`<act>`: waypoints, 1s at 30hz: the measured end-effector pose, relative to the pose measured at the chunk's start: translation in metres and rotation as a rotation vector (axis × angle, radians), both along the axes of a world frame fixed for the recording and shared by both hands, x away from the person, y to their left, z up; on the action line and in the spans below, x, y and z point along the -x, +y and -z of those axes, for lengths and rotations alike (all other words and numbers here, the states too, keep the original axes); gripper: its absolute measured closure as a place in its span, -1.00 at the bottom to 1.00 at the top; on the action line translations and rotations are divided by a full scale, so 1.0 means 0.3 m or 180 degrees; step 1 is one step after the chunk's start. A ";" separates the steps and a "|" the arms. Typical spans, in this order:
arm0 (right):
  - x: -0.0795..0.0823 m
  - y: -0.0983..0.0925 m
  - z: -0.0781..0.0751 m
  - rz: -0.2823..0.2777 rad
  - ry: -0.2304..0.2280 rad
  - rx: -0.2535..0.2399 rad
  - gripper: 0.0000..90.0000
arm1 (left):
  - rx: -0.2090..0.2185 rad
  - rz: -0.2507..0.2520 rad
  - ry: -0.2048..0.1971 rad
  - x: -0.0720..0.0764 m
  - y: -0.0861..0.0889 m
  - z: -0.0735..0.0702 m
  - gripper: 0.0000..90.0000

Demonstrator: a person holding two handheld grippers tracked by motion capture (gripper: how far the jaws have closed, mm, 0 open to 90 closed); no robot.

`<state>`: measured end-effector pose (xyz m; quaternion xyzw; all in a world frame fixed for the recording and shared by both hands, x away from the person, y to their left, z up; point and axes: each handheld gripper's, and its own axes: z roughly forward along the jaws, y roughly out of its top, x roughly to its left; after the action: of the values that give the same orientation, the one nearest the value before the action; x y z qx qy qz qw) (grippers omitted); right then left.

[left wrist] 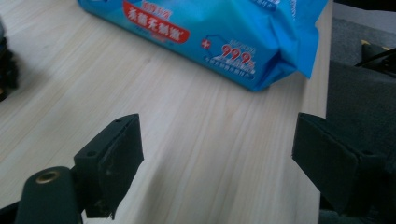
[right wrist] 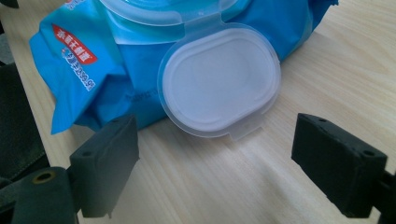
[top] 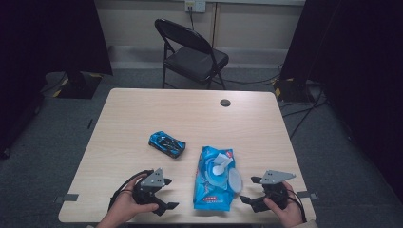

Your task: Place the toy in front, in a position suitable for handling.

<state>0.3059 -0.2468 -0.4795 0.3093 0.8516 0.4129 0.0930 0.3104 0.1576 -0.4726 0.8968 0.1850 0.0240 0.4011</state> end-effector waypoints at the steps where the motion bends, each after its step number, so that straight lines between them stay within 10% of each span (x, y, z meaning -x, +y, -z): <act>1: 0.002 0.003 0.000 0.0007 0.0014 -0.0017 -0.68 | -0.0007 0.0010 -0.0005 -0.002 -0.012 -0.001 -0.64; 20: 0.027 0.044 -0.017 -0.0033 0.0005 -0.0128 -0.68 | 0.0082 0.0104 0.0134 -0.045 -0.188 -0.014 -0.64; 30: 0.029 0.088 -0.024 -0.0139 -0.0033 -0.0117 -0.68 | 0.0048 0.0255 0.0277 -0.052 -0.206 0.009 -0.25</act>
<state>0.2972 -0.2203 -0.4724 0.2901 0.8500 0.4319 0.0828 0.3261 0.0956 -0.4754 0.9007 0.1664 -0.0325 0.4001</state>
